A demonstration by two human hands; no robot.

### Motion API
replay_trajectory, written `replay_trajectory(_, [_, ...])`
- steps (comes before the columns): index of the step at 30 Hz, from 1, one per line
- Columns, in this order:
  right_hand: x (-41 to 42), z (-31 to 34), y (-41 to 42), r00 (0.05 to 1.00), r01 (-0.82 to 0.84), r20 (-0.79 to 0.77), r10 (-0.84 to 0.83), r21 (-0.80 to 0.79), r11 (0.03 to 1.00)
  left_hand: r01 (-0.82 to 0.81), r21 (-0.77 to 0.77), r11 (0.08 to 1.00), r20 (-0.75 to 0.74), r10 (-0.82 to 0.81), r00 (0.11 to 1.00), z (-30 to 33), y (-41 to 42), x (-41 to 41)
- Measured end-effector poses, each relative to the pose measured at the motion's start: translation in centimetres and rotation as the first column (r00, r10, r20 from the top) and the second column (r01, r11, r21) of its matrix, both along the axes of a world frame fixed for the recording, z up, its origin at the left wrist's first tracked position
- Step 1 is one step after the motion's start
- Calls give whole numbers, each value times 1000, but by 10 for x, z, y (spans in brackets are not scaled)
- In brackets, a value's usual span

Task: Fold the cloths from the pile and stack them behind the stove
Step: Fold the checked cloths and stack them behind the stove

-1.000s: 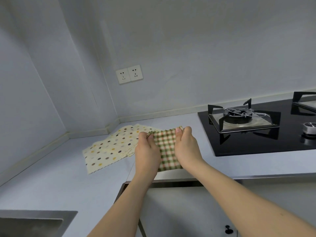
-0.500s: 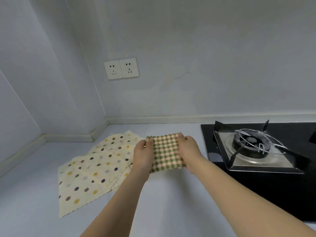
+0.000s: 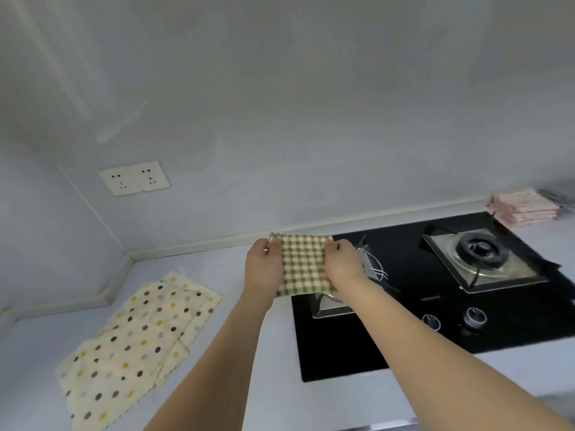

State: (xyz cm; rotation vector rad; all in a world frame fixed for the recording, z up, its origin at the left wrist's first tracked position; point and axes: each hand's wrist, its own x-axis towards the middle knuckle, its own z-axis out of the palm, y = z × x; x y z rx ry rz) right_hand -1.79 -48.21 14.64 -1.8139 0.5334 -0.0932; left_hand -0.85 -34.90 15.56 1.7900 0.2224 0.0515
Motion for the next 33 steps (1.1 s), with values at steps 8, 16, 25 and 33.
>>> replay_trajectory(8, [-1,13,-163,997,56,45,-57,25,998,74,49,996,9,-75,997,5,-162,14])
replay_trajectory(16, [20,7,-281,994,102,54,-98,-76,992,140,64,988,35,-142,989,-5,-284,44])
replay_trajectory(25, [24,-12,-478,980,200,29,-199,-99,975,276,90,957,-77,-270,960,-20,-479,59])
replay_trajectory(33, [28,-12,-656,981,186,-43,-188,-64,981,329,49,943,-203,-313,928,-21,-644,66])
